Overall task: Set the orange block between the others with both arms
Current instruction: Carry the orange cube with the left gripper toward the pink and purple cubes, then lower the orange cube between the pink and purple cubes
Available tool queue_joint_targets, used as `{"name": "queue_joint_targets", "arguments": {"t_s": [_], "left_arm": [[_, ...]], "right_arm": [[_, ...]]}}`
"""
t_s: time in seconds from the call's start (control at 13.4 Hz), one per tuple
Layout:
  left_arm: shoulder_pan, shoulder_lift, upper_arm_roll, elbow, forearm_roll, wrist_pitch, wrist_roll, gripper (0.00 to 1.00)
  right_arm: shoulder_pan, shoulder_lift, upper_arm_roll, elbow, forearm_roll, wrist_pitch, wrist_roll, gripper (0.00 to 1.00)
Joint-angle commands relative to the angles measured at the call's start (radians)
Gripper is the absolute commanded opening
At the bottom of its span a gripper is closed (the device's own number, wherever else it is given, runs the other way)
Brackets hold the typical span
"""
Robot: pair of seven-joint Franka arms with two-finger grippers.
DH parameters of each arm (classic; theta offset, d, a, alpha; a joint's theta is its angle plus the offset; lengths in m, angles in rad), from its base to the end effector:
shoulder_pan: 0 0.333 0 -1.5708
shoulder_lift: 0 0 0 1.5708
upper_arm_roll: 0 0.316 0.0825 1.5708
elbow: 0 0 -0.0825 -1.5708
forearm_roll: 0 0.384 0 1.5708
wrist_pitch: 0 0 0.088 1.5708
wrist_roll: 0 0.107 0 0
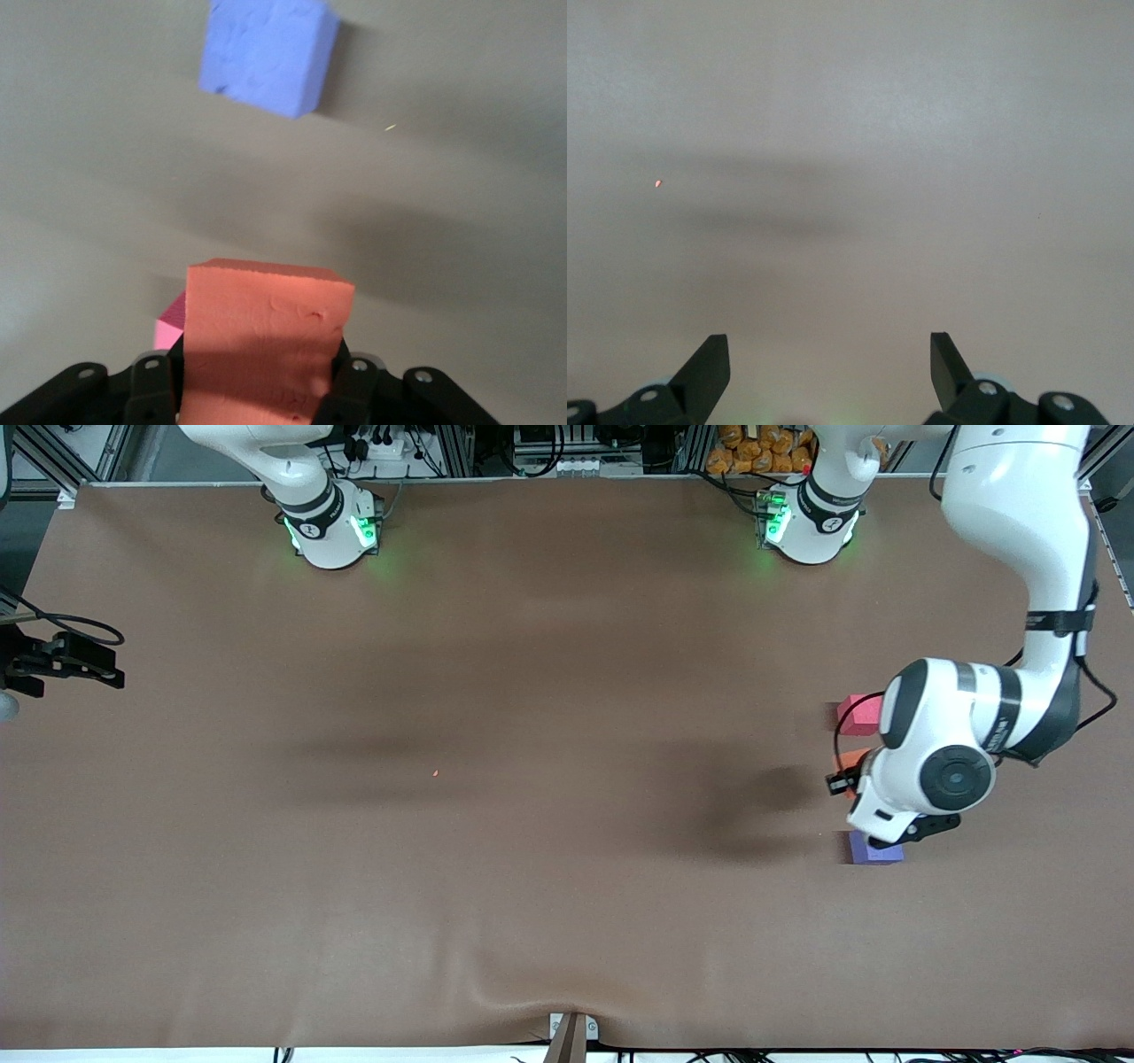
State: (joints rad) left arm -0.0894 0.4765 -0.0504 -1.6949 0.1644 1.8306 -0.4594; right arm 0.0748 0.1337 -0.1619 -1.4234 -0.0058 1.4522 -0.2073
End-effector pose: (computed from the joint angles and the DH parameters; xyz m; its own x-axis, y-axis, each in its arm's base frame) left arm 0.6255 -0.0719 0.2977 0.9289 0.2722 -0.2510 0.2097 -0.9454 -0.2494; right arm 0.5809 -0.0446 0.6083 0.9872 0.1189 -0.1064 0.1201 -0.9927 0.0055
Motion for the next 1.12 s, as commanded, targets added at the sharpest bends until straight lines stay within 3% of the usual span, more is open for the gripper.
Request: {"name": "queue_joint_targets", "arguments": {"t_s": [0.0, 0.45, 1.05], "left_arm": [[0.075, -0.088, -0.019, -0.149, -0.013, 0.048, 0.132, 0.00], [0.142, -0.081, -0.020, -0.252, -0.014, 0.248, 0.177, 0.00], [0.172, -0.030, -0.019, -0.293, -0.036, 0.420, 0.160, 0.00]], "right_arm": [[-0.001, -0.009, 0.001, 0.004, 0.000, -0.010, 0.006, 1.00], [-0.001, -0.009, 0.001, 0.004, -0.006, -0.010, 0.006, 1.00], [-0.001, -0.009, 0.001, 0.004, -0.008, -0.010, 0.006, 1.00]]}}
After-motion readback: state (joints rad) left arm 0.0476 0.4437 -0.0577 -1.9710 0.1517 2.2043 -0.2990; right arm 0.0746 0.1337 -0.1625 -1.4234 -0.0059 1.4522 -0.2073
